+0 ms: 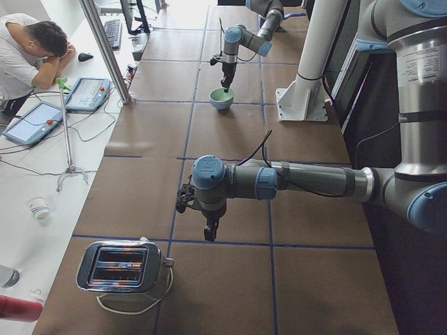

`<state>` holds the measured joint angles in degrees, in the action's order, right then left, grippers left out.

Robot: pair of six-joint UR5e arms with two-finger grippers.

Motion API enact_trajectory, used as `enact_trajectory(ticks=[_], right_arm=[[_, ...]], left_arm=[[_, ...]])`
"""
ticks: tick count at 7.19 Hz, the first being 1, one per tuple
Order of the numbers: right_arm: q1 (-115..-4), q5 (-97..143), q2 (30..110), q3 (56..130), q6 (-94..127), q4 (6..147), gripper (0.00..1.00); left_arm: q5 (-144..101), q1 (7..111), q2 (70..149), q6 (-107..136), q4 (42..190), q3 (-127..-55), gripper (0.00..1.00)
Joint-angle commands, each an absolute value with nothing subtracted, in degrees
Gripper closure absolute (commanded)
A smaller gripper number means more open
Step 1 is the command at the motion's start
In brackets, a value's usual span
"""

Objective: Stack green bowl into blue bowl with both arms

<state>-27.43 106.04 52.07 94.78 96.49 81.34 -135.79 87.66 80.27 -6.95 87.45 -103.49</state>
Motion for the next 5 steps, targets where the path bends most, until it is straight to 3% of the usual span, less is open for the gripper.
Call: enact_trajectory(ticks=[1, 3, 5], right_arm=[[-29.6, 108.4, 52.6, 101.1, 90.9, 89.6, 0.0], [-34.3, 111.2, 52.8, 106.1, 80.7, 101.0, 0.0], [-47.9, 122.0, 60.9, 107.7, 59.4, 102.7, 0.0]], left_arm=[[-135.8, 87.6, 80.3, -6.9, 87.5, -103.5, 0.0], [-135.8, 87.6, 80.5, -6.9, 87.5, -103.0, 0.0], [-135.6, 87.5, 80.8, -6.9, 87.3, -102.5, 0.0]])
